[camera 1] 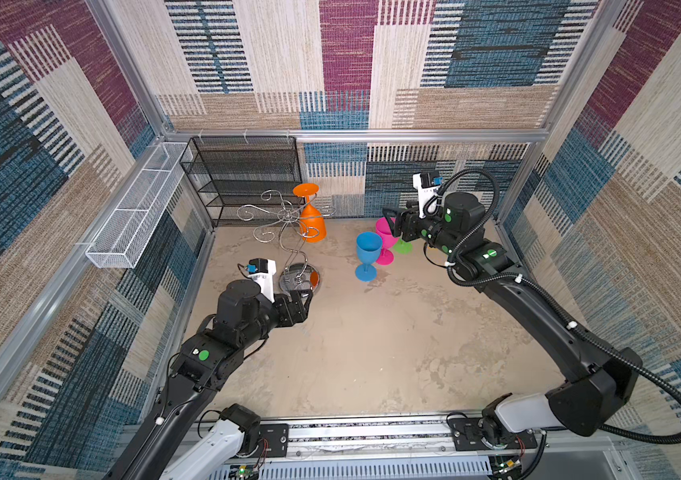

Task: Take the wine glass off the wine glass rack

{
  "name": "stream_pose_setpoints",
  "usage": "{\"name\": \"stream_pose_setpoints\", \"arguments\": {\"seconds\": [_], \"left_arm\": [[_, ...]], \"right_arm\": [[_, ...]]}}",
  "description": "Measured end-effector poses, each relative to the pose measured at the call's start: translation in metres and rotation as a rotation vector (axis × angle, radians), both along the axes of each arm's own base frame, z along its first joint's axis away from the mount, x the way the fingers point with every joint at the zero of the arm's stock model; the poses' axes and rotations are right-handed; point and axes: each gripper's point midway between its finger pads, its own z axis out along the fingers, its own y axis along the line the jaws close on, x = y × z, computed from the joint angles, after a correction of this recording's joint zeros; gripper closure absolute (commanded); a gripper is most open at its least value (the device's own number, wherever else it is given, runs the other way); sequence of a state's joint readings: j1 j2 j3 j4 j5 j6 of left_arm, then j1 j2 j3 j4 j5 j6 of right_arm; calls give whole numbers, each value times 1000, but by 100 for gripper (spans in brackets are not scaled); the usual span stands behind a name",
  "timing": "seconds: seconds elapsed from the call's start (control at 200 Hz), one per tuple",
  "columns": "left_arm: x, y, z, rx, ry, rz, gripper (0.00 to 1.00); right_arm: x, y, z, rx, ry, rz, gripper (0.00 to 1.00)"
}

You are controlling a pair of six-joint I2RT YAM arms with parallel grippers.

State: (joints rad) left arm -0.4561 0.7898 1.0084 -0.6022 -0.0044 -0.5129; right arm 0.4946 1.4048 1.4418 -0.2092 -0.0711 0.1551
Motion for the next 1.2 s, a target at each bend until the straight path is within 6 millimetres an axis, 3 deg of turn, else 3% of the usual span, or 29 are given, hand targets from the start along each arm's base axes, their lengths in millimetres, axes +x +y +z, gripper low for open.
{"name": "stream_pose_setpoints", "arguments": {"seconds": [0.18, 0.421, 0.746, 1.202], "left_arm": [[15, 30, 19, 142, -39, 136, 14], [34, 51, 42, 227, -77, 238, 14], [63, 70, 41, 258, -65, 314, 14], [88, 106, 41, 217, -39, 383, 14]], "right_arm": [[-22, 6, 4, 19, -35, 43, 21], [-41, 11, 15, 44, -66, 82, 21], [-53, 8, 23, 73, -94, 89, 22], [-59, 10, 27, 85, -102, 89, 24]]}}
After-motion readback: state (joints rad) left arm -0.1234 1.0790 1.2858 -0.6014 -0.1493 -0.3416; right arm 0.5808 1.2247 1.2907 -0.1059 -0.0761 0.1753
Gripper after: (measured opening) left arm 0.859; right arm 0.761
